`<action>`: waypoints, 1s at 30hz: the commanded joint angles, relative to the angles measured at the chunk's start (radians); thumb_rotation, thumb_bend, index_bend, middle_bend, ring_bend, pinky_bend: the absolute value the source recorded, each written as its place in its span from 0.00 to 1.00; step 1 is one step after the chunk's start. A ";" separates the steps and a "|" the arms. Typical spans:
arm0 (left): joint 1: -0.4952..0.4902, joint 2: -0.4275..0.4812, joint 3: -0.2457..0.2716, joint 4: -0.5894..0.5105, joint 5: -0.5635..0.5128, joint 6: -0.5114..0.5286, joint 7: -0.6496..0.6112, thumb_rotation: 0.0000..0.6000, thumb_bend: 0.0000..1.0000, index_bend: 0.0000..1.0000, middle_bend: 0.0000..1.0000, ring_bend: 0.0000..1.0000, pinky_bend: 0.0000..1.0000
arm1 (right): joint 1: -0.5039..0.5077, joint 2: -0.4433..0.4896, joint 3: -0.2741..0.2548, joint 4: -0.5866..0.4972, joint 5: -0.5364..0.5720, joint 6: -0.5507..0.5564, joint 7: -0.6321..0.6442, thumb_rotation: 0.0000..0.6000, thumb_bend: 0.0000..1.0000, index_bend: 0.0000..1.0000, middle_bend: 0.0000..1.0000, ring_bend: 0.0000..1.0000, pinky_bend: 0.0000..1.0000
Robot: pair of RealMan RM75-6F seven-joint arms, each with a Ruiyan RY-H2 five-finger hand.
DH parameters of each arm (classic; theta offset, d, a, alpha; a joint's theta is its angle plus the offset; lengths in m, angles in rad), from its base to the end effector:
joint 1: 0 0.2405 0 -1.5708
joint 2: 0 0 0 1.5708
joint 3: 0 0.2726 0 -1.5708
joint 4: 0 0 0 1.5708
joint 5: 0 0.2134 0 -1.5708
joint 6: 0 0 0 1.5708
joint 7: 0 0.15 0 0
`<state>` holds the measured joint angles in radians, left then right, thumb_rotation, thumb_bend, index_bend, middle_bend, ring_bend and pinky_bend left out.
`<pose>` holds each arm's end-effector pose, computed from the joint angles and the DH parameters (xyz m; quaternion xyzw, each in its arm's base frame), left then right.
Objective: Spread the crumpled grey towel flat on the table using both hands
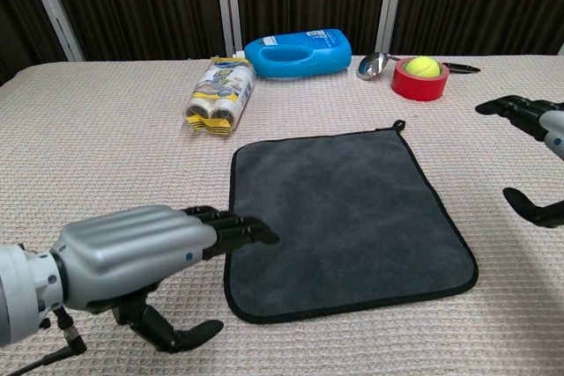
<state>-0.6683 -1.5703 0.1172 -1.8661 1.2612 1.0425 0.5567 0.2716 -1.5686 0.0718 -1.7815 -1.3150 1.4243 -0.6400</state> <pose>-0.1226 0.2100 -0.0598 -0.8359 -0.3562 -0.3353 0.2491 -0.2081 -0.2243 0.0140 0.6398 -0.3916 0.3750 0.5447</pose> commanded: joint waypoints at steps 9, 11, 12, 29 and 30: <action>0.166 0.075 -0.024 -0.009 0.116 0.293 -0.091 1.00 0.12 0.00 0.00 0.00 0.01 | -0.036 0.089 -0.017 0.015 -0.056 0.012 0.187 1.00 0.50 0.00 0.00 0.00 0.00; 0.218 0.104 -0.007 0.004 0.157 0.366 -0.143 1.00 0.10 0.00 0.00 0.00 0.01 | -0.051 0.120 -0.036 0.032 -0.083 0.018 0.244 1.00 0.47 0.00 0.00 0.00 0.00; 0.236 0.118 0.001 0.012 0.174 0.390 -0.161 1.00 0.10 0.00 0.00 0.00 0.01 | -0.058 0.130 -0.045 0.039 -0.093 0.022 0.265 1.00 0.47 0.00 0.00 0.00 0.00; 0.562 0.343 0.126 0.158 0.362 0.763 -0.396 1.00 0.09 0.00 0.00 0.00 0.00 | -0.193 0.263 -0.130 0.059 -0.195 0.131 0.494 1.00 0.44 0.00 0.00 0.00 0.00; 0.569 0.347 0.124 0.165 0.359 0.766 -0.403 1.00 0.09 0.00 0.00 0.00 0.00 | -0.195 0.266 -0.130 0.059 -0.198 0.131 0.495 1.00 0.44 0.00 0.00 0.00 0.00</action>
<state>-0.1312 -1.2492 0.2322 -1.7343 1.6153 1.7791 0.1926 0.0794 -1.3056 -0.0568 -1.7213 -1.5097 1.5536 -0.1475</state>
